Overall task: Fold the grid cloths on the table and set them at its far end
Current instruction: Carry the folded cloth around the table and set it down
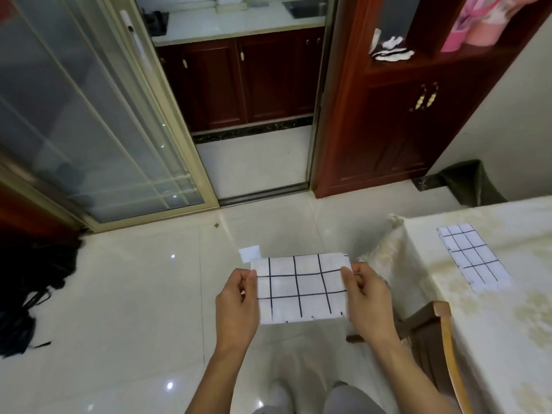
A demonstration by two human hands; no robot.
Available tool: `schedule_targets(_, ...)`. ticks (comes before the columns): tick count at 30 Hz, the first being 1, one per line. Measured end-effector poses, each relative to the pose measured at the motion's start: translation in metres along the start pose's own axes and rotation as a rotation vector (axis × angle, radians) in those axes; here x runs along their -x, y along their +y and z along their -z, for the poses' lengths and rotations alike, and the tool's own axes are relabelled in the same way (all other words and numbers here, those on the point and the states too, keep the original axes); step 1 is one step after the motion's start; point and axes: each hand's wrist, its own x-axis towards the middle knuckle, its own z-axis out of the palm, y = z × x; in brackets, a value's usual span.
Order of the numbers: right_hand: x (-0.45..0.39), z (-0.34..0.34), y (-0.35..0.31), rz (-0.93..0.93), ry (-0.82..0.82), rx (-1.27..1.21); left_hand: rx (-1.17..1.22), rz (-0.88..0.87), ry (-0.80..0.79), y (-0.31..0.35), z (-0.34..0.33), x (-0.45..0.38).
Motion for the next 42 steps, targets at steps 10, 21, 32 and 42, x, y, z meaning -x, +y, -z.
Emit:
schedule_targets(10,-0.08,0.028,0.018,-0.079,0.129,-0.047,-0.055,-0.094,-0.15,0.04,-0.081,-0.082)
schedule_targets(21,-0.195,0.102,0.059,-0.228,0.335,-0.135,-0.193,-0.18,-0.365,0.116,-0.228,-0.164)
schedule_targets(32,-0.221,0.184,0.11,-0.427,0.651,-0.222,-0.257,-0.321,-0.681,0.17,-0.368,-0.169)
schedule_targets(42,-0.197,0.215,0.145,-0.655,0.931,-0.241,-0.343,-0.371,-1.039,0.177,-0.463,-0.161)
